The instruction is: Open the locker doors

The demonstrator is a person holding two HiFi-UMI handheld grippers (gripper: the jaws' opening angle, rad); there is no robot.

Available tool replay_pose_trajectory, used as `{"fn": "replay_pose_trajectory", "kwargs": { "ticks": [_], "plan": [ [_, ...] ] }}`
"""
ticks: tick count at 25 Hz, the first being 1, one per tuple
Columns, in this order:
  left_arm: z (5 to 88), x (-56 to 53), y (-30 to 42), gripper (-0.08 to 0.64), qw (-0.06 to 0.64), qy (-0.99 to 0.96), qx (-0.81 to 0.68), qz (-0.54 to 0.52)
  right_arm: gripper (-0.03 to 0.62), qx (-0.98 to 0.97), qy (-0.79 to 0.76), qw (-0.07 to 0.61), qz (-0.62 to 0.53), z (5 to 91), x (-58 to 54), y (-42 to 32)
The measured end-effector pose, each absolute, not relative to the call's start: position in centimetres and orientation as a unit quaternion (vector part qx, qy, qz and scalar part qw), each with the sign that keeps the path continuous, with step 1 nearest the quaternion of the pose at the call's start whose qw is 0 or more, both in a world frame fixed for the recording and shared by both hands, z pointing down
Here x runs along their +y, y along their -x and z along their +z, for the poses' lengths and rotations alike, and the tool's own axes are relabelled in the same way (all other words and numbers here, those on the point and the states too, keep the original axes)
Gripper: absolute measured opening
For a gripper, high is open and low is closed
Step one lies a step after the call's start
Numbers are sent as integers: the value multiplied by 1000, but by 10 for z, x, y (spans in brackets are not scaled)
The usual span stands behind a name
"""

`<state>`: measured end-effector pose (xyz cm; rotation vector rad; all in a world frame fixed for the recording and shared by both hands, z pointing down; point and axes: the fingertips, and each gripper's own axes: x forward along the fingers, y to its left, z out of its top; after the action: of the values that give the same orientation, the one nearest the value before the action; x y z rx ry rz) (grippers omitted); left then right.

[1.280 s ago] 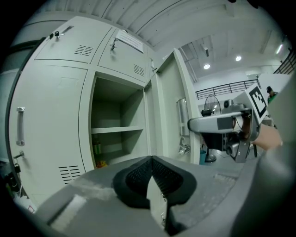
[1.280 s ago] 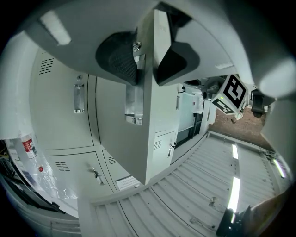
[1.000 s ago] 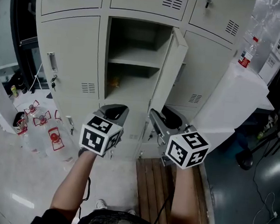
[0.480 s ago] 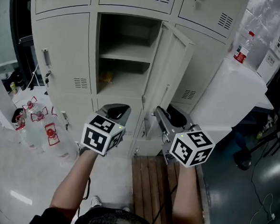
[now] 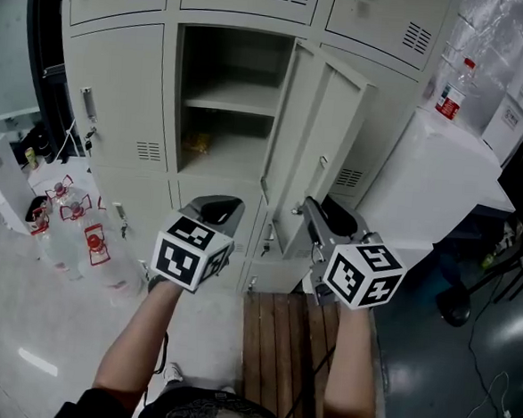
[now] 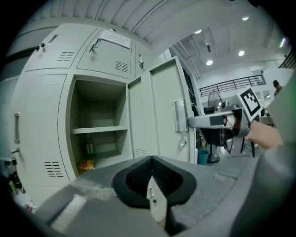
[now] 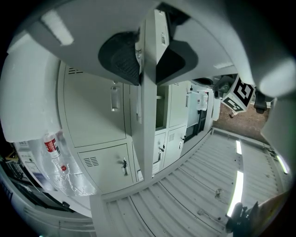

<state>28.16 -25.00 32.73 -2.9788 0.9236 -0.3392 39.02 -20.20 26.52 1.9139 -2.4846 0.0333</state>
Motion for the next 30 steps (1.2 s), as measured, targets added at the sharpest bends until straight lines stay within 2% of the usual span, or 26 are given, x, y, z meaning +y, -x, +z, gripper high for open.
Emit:
{"fn": "replay_pose_trajectory", "kwargs": {
  "ticks": [13, 24, 30],
  "plan": [
    [334, -238, -288, -2, -2, 938, 328, -113, 87, -777, -629, -4, 7, 266, -200, -432],
    [336, -232, -276, -2, -1, 929, 348, -124, 91, -780, -626, 0, 2, 265, -195, -432],
    [334, -227, -261, -2, -1, 926, 356, -125, 114, -780, -625, -2, 1, 264, -184, -422]
  ]
}}
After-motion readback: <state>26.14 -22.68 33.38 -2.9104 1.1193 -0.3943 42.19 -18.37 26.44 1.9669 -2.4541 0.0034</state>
